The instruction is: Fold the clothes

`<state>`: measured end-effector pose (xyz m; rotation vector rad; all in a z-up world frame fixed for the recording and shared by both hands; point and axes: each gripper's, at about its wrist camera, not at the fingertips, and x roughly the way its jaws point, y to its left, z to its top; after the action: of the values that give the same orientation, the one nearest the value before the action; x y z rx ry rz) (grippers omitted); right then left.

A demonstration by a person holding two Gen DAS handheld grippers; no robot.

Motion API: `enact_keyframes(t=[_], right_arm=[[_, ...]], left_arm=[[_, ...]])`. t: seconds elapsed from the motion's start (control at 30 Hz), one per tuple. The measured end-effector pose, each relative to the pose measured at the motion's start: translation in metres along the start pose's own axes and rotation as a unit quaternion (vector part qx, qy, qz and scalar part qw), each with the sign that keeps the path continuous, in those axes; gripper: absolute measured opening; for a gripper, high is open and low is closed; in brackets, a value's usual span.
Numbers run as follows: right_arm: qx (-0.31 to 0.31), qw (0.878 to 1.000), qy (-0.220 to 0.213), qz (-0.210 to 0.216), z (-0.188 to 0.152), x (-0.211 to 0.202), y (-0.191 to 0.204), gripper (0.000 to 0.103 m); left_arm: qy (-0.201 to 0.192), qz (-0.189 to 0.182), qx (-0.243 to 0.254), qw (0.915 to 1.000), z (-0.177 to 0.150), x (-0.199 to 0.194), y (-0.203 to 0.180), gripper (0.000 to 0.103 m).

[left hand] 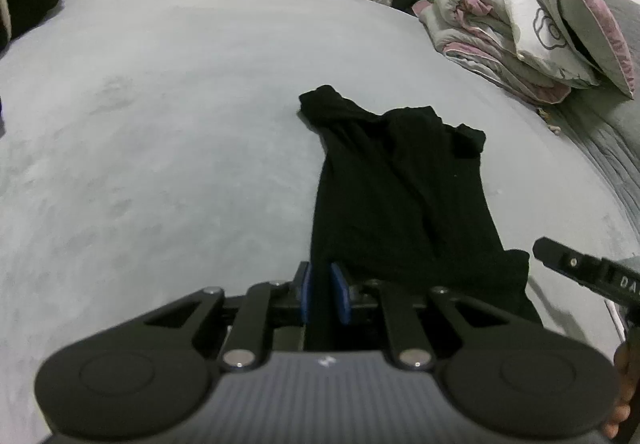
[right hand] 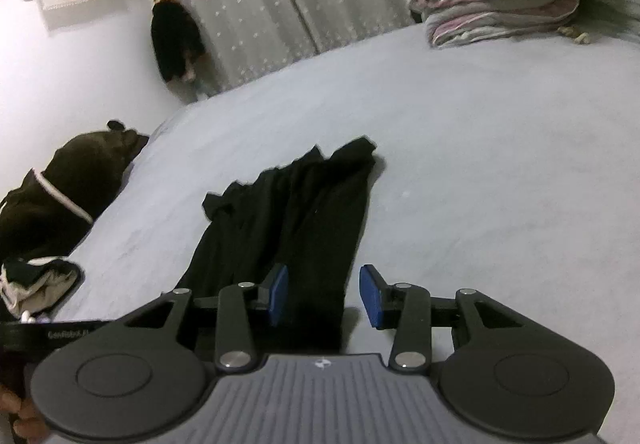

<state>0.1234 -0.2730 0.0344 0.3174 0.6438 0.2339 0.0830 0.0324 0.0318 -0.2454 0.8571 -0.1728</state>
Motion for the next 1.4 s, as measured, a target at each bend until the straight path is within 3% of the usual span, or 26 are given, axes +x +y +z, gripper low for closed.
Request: enact_keyframes(t=[0.17,0.27,0.33,0.5,0.67,0.87,0.93,1.0,1.13,1.4], right_arm=[[-0.041,0.999,0.003,0.009,-0.005,0.0,0.015,0.04],[-0.075,0.997,0.03,-0.017,-0.013,0.011,0.02,0.04],[-0.075,0.996,0.037,-0.039,-0.016,0.017,0.017,0.04],[-0.044,0.999,0.023,-0.021,-0.012,0.006,0.011,0.04],[-0.078,0.995,0.029,-0.049,-0.014,0.005,0.021,0.04],[-0.126,0.991,-0.003,-0.044,-0.008,-0.004,0.03,0.04],[-0.143,0.989,-0.009,-0.038,-0.006,-0.003,0.037,0.04],[-0.173,0.984,-0.016,-0.051,-0.002,0.011,0.052,0.04],[-0.234,0.971,-0.009,-0.052,0.02,0.054,0.094,0.04],[-0.404,0.911,0.064,-0.046,0.056,0.168,0.176,0.04]], left_arm=[[-0.001,0.002,0.004,1.0,-0.001,0.002,-0.003,0.012],[0.002,0.007,0.01,0.9999,-0.004,0.005,-0.004,0.013],[0.001,0.01,0.013,0.9999,-0.004,0.005,-0.005,0.014],[0.001,0.006,0.009,0.9999,-0.006,0.002,-0.003,0.014],[0.009,0.01,-0.013,0.9998,0.0,-0.004,0.005,0.017],[0.03,0.044,-0.074,0.9958,0.014,-0.019,0.03,0.039],[0.031,0.04,-0.107,0.993,0.021,-0.022,0.043,0.046],[0.029,0.036,-0.134,0.9898,0.03,-0.023,0.054,0.051],[0.031,0.023,-0.184,0.9822,0.043,-0.022,0.076,0.053],[0.027,0.021,-0.234,0.9717,0.061,-0.022,0.11,0.055]])
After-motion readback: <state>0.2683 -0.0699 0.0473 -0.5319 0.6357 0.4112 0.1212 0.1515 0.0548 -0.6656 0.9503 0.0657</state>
